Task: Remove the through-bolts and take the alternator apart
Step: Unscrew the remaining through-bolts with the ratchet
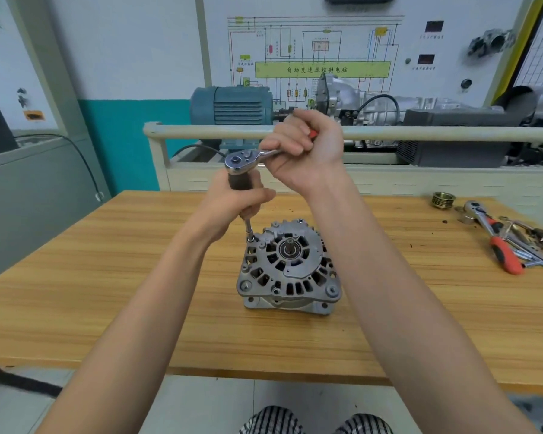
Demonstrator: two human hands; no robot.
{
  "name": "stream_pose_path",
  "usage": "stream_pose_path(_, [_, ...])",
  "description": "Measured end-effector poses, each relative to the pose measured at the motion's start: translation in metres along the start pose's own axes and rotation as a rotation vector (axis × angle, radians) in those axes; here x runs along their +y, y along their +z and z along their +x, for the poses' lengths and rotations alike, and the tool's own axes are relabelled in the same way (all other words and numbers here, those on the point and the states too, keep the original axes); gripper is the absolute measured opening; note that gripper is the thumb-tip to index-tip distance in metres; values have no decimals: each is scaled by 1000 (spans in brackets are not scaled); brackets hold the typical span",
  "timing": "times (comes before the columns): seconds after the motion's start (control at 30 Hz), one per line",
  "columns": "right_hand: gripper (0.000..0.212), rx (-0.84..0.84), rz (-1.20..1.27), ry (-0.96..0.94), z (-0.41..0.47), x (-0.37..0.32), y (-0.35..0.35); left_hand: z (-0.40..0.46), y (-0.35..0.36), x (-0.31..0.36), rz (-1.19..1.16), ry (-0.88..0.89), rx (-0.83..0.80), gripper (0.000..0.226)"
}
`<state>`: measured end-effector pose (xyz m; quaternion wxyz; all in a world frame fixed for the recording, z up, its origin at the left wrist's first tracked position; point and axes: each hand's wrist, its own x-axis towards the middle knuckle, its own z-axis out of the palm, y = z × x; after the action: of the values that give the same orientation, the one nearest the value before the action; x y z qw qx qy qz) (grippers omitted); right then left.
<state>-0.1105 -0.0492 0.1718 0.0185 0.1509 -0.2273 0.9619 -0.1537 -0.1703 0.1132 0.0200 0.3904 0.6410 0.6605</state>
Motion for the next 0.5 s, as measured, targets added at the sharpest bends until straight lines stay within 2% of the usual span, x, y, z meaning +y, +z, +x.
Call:
stream_pose_path(0.07, [52, 38, -15, -53, 0, 3, 1, 2, 4, -2, -37, -12, 88, 34])
stream_pose_path(0.13, [52, 37, -19, -182, -7, 13, -2, 4, 11, -6, -51, -19, 249, 38])
stream_pose_path(0.23, [49, -57, -84, -448, -27, 41, -11, 8, 23, -13, -34, 10, 554, 35])
stream_pose_path(0.3, [43, -119, -158, -594, -37, 57, -13, 10, 29, -14, -20, 67, 654, 26])
stream_pose_path(0.4, [43, -165, -217, -612, -39, 55, -13, 10, 31, -16, -36, 84, 659, 29])
stream_pose_path(0.5, [51, -98, -149, -376, -27, 29, -8, 5, 23, -15, -4, 42, 519, 30])
